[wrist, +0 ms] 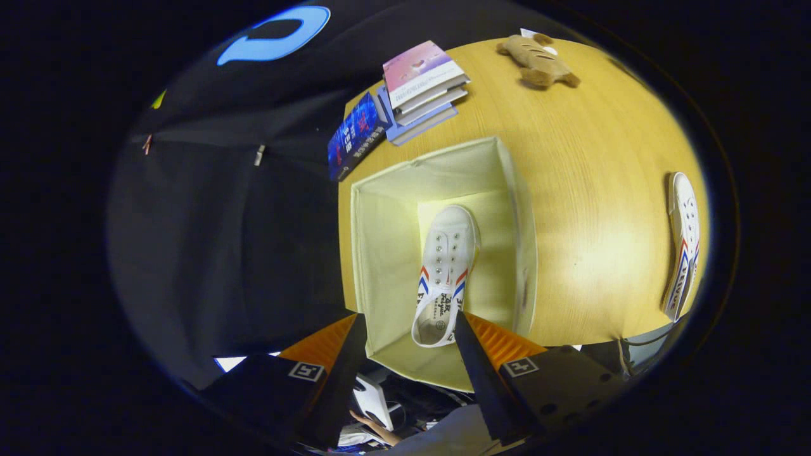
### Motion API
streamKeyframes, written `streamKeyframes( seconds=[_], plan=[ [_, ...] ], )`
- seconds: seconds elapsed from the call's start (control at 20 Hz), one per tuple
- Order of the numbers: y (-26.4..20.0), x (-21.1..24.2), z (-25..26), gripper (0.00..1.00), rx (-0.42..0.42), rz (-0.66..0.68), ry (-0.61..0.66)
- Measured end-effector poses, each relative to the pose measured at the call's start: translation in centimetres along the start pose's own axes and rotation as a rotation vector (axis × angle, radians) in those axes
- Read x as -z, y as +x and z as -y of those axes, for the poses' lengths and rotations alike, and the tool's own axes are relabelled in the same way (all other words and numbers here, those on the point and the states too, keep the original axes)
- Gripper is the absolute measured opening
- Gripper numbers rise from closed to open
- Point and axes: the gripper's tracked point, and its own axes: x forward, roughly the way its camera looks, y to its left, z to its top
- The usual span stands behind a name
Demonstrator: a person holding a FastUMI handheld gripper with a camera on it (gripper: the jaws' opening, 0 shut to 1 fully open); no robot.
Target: Open the storage box then place both shoes into the box .Put the left shoe in first, then the right shoe, with the right side of both shoes facing outward in a uniform manner.
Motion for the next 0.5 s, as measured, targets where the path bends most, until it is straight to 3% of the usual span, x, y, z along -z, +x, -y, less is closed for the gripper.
streamKeyframes(
  seconds=[0.15, 0.5],
  plan=[
    [-5.3, -2.9, 4.4, 0.86, -0.003, 0.092, 0.052],
    [-14.2, -6.7, 23.9, 0.86, 0.276, 0.238, 0.121]
  ],
)
